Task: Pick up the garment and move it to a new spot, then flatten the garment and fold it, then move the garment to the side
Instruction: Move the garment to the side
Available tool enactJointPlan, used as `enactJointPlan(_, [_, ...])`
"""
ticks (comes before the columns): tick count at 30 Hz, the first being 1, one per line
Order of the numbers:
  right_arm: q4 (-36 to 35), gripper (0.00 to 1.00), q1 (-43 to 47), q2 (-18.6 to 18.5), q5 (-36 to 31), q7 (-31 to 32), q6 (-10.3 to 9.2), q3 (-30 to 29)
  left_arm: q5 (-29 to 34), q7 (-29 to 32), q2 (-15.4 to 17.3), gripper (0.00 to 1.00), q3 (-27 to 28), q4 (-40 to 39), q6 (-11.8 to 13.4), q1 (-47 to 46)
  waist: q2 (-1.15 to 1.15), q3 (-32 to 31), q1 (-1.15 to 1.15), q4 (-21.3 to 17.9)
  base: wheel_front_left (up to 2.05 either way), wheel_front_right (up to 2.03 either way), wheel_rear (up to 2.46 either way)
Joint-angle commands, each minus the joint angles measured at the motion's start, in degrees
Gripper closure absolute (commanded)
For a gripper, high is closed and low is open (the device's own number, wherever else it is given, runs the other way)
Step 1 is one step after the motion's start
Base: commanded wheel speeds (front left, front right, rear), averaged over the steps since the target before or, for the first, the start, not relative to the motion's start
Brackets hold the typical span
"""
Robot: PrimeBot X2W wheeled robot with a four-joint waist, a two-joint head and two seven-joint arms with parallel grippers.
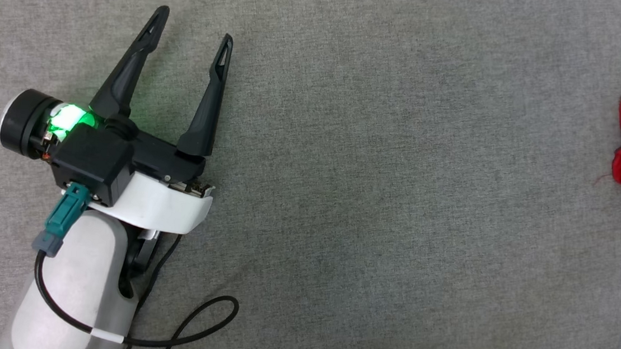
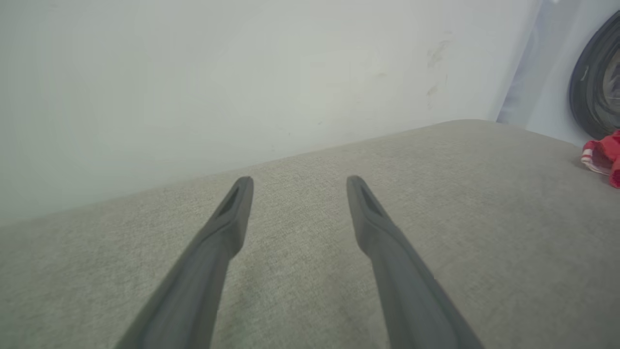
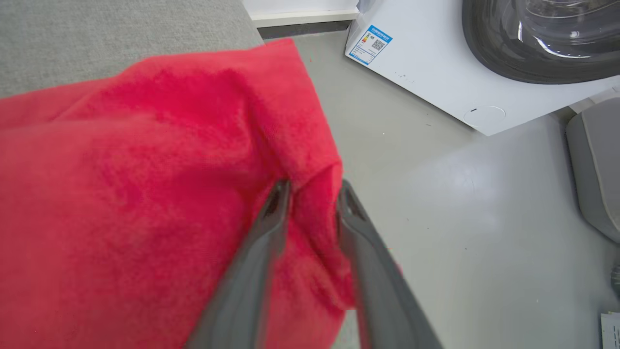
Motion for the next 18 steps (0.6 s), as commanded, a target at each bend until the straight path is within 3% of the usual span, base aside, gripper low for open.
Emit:
enactJointPlan(1, [0.7,0.00,-0.9,0.0,-0.7,-1.3,-0.05,-0.4,-0.1,-0.3,-0.1,0.00,-0.2,0.2,0.3,-0.4,0.00,-0.5,-0.01,0.0,0.00,0.00,0.00])
enactJointPlan(10, [5.9,0.00,-0.8,0.0,-6.9,-12.6,-0.05,-5.4,-1.4,-1.0,-0.6,0.00,-0.2,2.8,1.1,3.0,0.00,-7.3,-0.01,0.1,0.00,0.00,0.00])
enactJointPlan(18, [7.7,0.00,5.8,1.3,-3.0,-20.1,-0.05,-2.7,-3.1,-1.8,-2.7,0.00,0.3,6.4,3.4,9.3,0.00,-17.4,-0.01,1.6,0.00,0.00,0.00])
